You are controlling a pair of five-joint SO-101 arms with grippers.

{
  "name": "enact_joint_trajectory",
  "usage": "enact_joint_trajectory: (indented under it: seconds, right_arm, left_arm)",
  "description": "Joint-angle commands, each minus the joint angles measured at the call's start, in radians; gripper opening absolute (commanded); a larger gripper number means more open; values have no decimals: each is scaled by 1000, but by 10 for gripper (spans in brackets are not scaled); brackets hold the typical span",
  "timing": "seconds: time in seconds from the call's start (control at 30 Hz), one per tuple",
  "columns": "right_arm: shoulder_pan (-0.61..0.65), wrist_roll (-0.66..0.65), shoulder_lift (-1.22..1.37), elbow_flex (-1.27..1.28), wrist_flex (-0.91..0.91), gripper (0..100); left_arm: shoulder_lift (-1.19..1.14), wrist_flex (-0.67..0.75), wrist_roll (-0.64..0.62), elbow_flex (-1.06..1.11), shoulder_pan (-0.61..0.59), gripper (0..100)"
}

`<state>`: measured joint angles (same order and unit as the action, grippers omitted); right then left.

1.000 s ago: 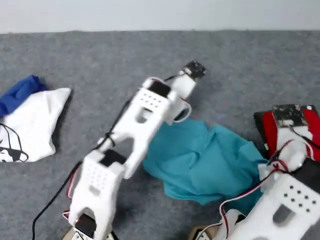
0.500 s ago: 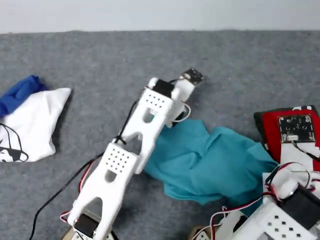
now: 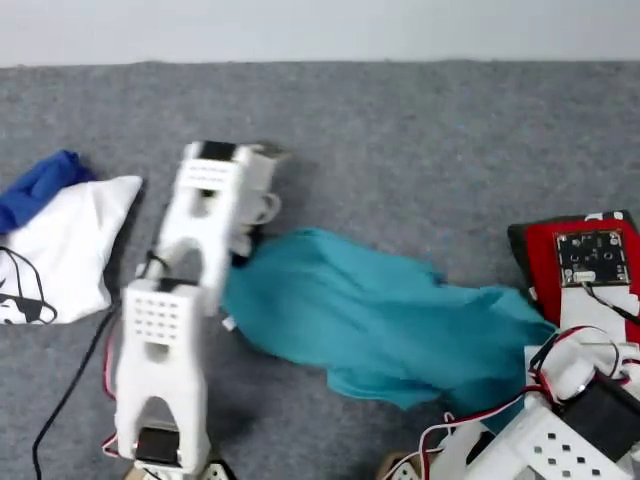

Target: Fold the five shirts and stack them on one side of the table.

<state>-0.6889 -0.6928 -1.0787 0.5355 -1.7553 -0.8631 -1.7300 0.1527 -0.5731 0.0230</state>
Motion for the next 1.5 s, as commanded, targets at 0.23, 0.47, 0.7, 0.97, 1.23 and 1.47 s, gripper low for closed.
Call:
enact_joint_trajectory:
  seconds: [0.23, 0.47, 0.7, 0.97, 1.23, 1.47]
  right_arm:
    - [-5, -3, -8, -5, -31, 10]
    - [-5, -3, -8, 0, -31, 10]
    - [-5, -3, -8, 0, -31, 10]
    - [-8, -3, -2, 2, -33, 10]
    - [-8, -2, -5, 2, -35, 10]
    - [-8, -2, -8, 2, -35, 10]
  left_arm:
    - [242, -26, 21, 24, -164, 15]
    - [358, -15, 15, 18, 209, 16]
    - [222, 112, 9, -113, 522, 111]
    - [-72, 21, 9, -509, 598, 188]
    - [-199, -25, -106, -789, 649, 190]
    - [-226, -20, -118, -734, 680, 190]
